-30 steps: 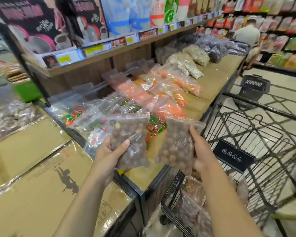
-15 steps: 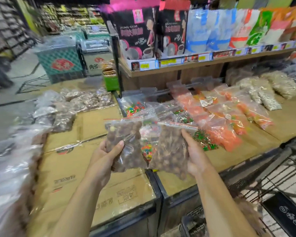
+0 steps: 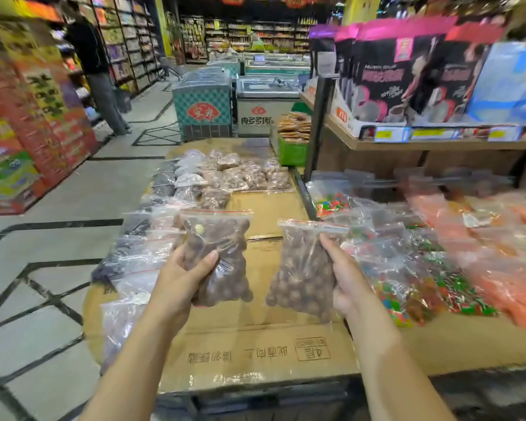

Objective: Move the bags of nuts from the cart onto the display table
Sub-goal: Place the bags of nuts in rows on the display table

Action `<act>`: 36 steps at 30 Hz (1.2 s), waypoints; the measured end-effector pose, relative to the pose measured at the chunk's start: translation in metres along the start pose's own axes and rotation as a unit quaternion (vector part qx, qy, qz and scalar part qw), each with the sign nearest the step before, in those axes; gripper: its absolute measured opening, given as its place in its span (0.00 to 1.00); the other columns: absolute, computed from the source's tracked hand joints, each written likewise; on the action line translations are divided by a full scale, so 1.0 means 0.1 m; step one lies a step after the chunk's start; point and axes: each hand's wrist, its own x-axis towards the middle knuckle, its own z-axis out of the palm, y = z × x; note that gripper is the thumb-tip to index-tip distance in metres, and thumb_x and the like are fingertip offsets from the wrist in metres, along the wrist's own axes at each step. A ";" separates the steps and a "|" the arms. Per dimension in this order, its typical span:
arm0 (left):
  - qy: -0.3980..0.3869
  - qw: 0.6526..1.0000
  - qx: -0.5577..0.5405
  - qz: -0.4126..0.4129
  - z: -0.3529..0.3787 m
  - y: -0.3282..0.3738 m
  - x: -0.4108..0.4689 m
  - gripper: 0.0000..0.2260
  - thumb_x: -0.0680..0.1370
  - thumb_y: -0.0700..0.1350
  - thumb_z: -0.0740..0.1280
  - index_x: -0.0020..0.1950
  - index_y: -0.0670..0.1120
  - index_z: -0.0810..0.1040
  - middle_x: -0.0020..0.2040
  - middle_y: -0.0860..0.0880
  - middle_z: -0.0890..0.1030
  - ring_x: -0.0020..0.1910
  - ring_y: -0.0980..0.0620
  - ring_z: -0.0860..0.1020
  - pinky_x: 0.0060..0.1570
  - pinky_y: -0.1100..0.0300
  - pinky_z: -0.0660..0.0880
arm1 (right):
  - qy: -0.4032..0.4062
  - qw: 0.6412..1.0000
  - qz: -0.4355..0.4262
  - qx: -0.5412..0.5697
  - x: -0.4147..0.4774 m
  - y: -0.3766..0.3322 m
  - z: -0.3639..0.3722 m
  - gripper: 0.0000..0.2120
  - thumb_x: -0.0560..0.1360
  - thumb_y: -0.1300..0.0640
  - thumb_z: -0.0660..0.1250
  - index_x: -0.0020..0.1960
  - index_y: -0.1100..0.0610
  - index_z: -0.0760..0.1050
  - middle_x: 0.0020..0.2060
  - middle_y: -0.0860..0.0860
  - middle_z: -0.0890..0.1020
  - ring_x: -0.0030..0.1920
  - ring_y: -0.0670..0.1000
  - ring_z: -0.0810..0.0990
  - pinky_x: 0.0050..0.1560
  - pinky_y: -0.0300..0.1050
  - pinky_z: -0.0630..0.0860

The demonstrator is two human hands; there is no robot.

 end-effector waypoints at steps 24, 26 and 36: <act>0.059 0.998 -0.017 -0.032 -1.43 0.12 0.81 0.19 0.76 0.44 0.76 0.67 0.47 0.79 0.63 0.45 0.86 0.59 0.42 0.85 0.49 0.46 0.83 | -0.054 0.998 0.013 -0.020 0.93 0.55 1.48 0.16 0.82 0.51 0.71 0.61 0.62 0.82 0.49 0.60 0.89 0.47 0.58 0.90 0.46 0.55 0.87; 0.072 0.997 -0.012 -0.033 -1.41 0.12 0.94 0.17 0.79 0.42 0.75 0.67 0.47 0.80 0.63 0.46 0.86 0.61 0.42 0.84 0.49 0.47 0.83 | -0.065 0.997 0.022 -0.021 1.13 0.52 1.50 0.18 0.81 0.50 0.71 0.63 0.63 0.82 0.52 0.61 0.88 0.49 0.59 0.89 0.49 0.55 0.87; 0.121 0.992 0.022 -0.033 -1.45 0.14 1.51 0.14 0.80 0.40 0.74 0.65 0.43 0.79 0.57 0.44 0.88 0.51 0.46 0.87 0.43 0.55 0.82 | -0.069 0.995 0.045 -0.050 2.01 0.53 1.66 0.15 0.82 0.49 0.70 0.57 0.60 0.85 0.52 0.62 0.88 0.53 0.63 0.88 0.62 0.64 0.81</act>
